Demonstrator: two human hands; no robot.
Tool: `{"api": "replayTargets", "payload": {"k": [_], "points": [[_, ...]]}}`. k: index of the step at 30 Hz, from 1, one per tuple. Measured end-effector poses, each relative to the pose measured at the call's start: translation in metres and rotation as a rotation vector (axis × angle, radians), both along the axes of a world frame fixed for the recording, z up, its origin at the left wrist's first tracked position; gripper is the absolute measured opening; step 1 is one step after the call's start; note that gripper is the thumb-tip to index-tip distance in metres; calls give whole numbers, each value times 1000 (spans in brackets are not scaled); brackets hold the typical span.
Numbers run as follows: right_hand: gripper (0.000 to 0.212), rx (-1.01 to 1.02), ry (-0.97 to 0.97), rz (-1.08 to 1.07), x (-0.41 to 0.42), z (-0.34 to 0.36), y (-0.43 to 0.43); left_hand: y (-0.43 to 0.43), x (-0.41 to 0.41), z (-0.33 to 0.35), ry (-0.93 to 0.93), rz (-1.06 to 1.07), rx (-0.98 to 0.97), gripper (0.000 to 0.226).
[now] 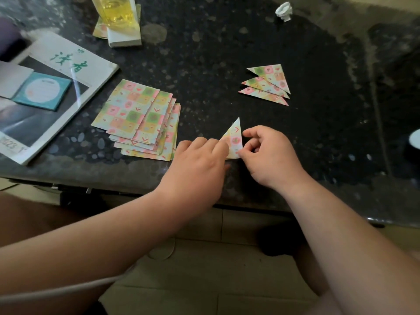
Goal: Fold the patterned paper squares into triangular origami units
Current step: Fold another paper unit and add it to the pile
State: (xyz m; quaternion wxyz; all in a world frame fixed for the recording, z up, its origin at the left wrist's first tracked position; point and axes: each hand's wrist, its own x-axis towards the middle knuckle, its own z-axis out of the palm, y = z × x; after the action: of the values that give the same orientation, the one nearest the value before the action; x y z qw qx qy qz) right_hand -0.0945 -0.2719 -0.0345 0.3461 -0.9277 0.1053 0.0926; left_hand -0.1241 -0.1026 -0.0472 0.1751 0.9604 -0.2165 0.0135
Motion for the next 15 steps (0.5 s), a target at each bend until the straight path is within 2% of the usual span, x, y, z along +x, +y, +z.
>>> {"api": "replayTargets", "payload": {"k": [3, 8, 15], "points": [[30, -13, -1, 18, -1, 1, 1, 3, 11, -8, 6, 11, -1, 35], [33, -18, 16, 13, 0, 2, 1, 2, 14, -12, 4, -24, 27, 22], [32, -5, 17, 8, 1, 0, -1, 0, 12, -11, -53, -41, 11, 17]]}}
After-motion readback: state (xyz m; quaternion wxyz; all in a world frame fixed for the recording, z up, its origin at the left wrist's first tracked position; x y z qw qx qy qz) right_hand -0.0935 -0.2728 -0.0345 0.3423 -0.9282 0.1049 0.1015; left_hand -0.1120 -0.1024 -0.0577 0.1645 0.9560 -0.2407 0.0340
